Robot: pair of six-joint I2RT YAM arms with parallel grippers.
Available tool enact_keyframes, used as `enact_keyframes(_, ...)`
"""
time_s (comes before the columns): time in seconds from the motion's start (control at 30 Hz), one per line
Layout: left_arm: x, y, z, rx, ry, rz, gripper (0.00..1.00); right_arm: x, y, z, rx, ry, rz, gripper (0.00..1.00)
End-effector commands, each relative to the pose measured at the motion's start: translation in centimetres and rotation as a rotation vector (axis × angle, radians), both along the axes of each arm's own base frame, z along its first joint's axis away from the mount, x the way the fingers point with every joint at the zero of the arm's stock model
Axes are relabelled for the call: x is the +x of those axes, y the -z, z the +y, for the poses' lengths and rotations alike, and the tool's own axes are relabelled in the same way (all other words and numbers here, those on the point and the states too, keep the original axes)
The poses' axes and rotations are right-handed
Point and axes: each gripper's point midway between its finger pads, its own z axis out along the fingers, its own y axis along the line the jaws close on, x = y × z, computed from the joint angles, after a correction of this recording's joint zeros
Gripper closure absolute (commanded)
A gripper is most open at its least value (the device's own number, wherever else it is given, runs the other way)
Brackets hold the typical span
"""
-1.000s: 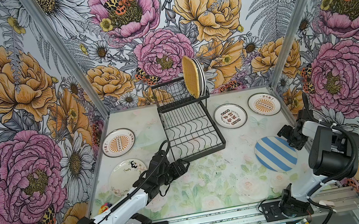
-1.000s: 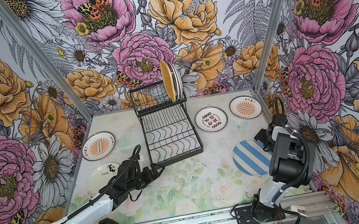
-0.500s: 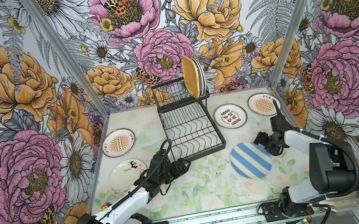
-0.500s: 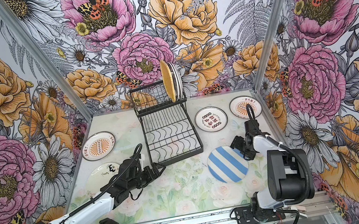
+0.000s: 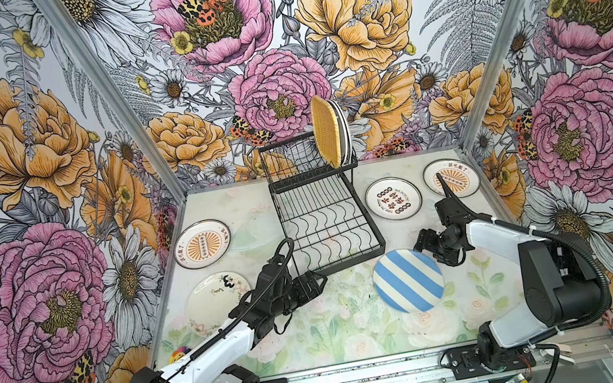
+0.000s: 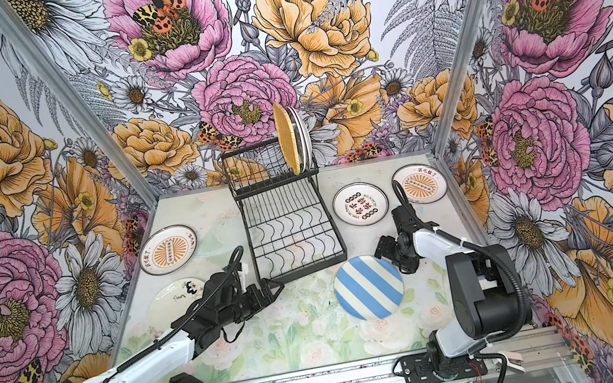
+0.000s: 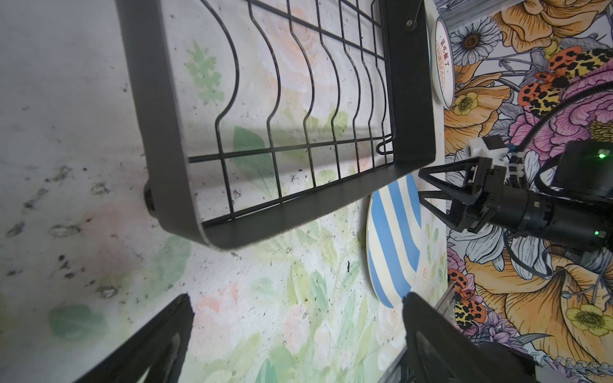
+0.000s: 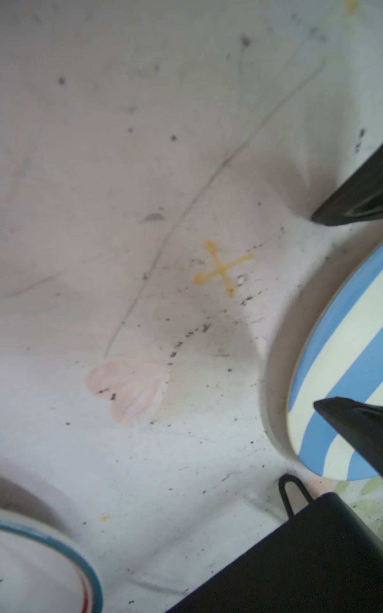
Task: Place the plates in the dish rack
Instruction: 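Push the blue-striped plate with the right gripper toward the left gripper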
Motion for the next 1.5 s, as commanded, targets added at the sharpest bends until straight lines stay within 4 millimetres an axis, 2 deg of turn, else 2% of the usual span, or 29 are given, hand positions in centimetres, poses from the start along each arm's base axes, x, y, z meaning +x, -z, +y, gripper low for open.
enact_keyframes(0.0, 0.2, -1.1, -0.3, -0.015, 0.006, -0.041, 0.01, 1.1, 0.3, 0.4, -0.031, -0.056, -0.002, 0.19)
enact_keyframes(0.1, 0.1, -1.2, -0.1, -0.019, -0.004, -0.045, 0.01, 1.6, 0.3, 1.6, -0.009, -0.117, -0.007, 0.19)
enact_keyframes(0.2, -0.1, -1.0, 0.0, -0.018, -0.006, -0.042, 0.01, 1.1, 0.9, 2.9, 0.036, -0.169, 0.017, 0.19)
enact_keyframes(0.5, -0.3, -1.1, 0.2, -0.018, -0.01, -0.045, 0.01, -3.4, 2.0, 6.9, 0.1, -0.267, 0.088, 0.2)
enact_keyframes(0.67, -0.3, -1.0, 0.1, -0.015, -0.007, -0.046, 0.01, -4.8, 1.4, 9.3, 0.123, -0.3, 0.089, 0.2)
enact_keyframes(0.73, -0.3, -0.9, 0.0, -0.015, -0.004, -0.043, 0.01, -4.8, 0.9, 9.2, 0.112, -0.299, 0.073, 0.19)
enact_keyframes(0.83, -0.3, -0.9, -0.3, -0.014, 0.008, -0.039, 0.01, -5.0, 0.2, 7.0, 0.085, -0.233, 0.05, 0.18)
enact_keyframes(0.93, -0.4, -0.9, -0.8, -0.011, 0.029, -0.036, 0.01, -6.3, 0.2, 4.8, 0.086, -0.186, 0.069, 0.18)
enact_keyframes(1.03, -0.6, -0.6, -1.2, -0.006, 0.051, -0.03, 0.01, -8.0, 0.2, 3.9, 0.087, -0.18, 0.095, 0.17)
enact_keyframes(1.23, -1.4, -0.2, -2.4, -0.005, 0.099, -0.012, 0.01, -10.9, 0.6, 5.0, 0.155, -0.178, 0.139, 0.18)
enact_keyframes(1.47, -2.2, 0.4, -3.1, 0.001, 0.132, 0.01, 0.01, -12.5, 0.2, 8.6, 0.201, -0.312, 0.161, 0.18)
